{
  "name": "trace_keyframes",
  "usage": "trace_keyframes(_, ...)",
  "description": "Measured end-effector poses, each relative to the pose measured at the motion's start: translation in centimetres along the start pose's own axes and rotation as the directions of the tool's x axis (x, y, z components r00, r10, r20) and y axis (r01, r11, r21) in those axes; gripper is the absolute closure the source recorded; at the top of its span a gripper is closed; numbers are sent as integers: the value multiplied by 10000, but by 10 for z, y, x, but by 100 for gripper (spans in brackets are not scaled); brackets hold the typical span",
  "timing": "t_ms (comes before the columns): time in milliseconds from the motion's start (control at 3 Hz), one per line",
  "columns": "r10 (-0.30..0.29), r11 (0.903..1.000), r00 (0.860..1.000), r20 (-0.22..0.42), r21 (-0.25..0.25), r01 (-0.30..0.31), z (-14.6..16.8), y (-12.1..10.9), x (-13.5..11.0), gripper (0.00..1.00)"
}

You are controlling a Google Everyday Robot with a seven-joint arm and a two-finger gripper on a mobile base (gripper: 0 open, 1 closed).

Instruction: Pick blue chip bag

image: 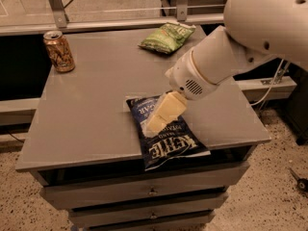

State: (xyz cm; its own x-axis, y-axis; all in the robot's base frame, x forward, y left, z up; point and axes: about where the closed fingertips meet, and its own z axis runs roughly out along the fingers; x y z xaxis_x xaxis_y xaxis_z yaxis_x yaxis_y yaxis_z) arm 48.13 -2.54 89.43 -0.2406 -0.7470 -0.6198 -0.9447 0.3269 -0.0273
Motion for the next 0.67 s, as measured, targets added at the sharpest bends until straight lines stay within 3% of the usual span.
trace_keyframes(667,42,9988,10000,-18,481,-41,45,1,9,0)
